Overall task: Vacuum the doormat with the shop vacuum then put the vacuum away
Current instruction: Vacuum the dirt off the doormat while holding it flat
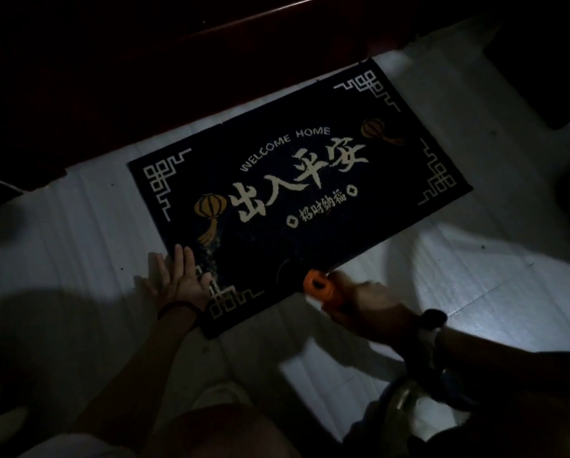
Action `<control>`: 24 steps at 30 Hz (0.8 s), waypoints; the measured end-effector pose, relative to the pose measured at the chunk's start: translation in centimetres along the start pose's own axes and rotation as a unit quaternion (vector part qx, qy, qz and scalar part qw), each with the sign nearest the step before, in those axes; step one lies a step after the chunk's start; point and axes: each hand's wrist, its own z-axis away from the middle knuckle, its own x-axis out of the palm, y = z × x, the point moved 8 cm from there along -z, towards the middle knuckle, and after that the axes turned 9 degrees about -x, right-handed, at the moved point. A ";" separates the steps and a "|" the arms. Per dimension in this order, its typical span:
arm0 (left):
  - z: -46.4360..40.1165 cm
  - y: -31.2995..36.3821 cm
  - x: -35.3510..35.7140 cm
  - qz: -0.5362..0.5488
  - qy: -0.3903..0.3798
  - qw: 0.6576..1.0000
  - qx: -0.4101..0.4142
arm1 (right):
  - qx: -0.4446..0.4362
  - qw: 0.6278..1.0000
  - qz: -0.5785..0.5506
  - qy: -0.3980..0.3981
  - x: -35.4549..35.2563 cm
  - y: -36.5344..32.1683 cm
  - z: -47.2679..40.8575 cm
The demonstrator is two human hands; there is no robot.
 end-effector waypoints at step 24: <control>-2.0 -2.9 -2.3 -0.038 0.008 0.998 0.048 | 0.025 0.995 0.034 0.090 -6.8 0.2 -9.5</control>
